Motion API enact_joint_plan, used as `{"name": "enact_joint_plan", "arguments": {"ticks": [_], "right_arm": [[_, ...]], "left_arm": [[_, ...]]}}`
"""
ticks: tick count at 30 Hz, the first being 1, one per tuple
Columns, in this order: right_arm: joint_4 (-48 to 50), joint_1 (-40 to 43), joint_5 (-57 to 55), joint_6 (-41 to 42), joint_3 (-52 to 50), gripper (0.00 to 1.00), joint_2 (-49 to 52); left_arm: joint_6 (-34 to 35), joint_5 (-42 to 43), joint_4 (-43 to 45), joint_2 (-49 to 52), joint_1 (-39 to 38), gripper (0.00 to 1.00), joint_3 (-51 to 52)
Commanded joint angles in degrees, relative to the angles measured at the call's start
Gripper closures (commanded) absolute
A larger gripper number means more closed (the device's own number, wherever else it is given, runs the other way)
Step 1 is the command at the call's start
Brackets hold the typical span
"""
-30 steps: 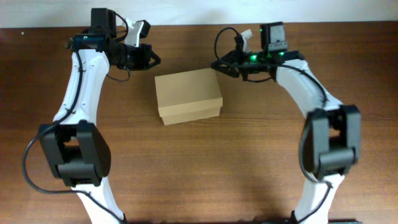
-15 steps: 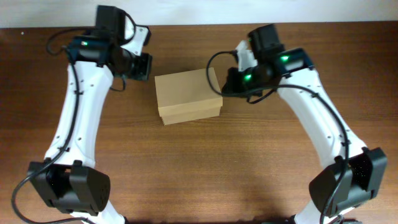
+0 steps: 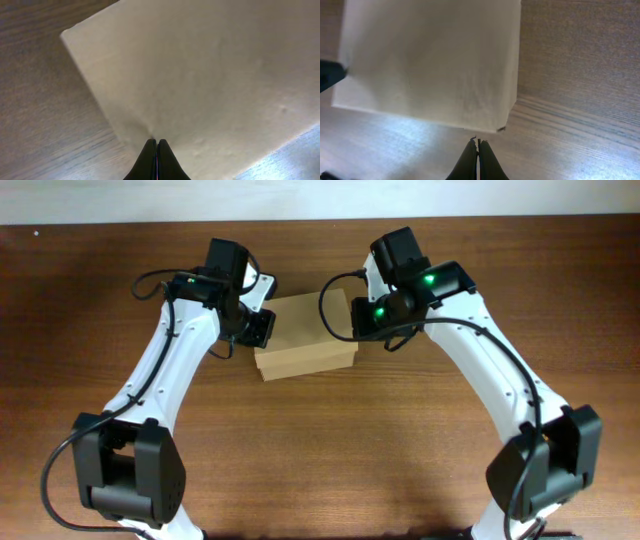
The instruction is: Pack container
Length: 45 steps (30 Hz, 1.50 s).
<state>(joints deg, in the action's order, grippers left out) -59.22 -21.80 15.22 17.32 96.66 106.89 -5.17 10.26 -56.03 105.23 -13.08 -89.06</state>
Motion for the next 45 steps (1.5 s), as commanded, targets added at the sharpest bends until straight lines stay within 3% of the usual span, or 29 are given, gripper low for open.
{"name": "enact_joint_plan", "arguments": {"ticks": [1, 20, 27, 32, 36, 41, 45], "right_arm": [[0.8, -0.1, 0.0, -0.6, 0.7, 0.96, 3.0], [1.0, 0.2, 0.2, -0.6, 1.2, 0.96, 9.7], [-4.2, 3.8, 0.1, -0.9, 10.7, 0.96, 5.7], [-11.0, 7.7, -3.7, -3.7, 23.2, 0.96, 4.0], [-18.7, 9.1, -13.2, -6.8, 34.9, 0.96, 3.9], [-27.0, 9.5, -20.6, -8.3, 46.8, 0.96, 3.1], [-27.4, 11.1, -19.0, -7.6, 46.4, 0.96, -3.0]], "left_arm": [[-0.7, 1.0, 0.3, 0.2, -0.8, 0.98, 0.6], [-0.7, 0.9, 7.3, 0.0, -0.8, 0.98, 9.5], [-0.7, -0.9, 5.3, -4.7, 0.5, 0.98, -1.7], [-1.3, -14.0, 0.2, -7.4, 1.8, 0.89, -14.6], [-4.8, -18.8, -3.9, -9.1, 3.2, 0.88, -23.6], [-6.2, -23.9, -5.9, -11.8, 5.5, 0.86, -26.5], [-6.1, -24.0, -7.9, -14.7, 8.2, 0.86, -25.5]]}}
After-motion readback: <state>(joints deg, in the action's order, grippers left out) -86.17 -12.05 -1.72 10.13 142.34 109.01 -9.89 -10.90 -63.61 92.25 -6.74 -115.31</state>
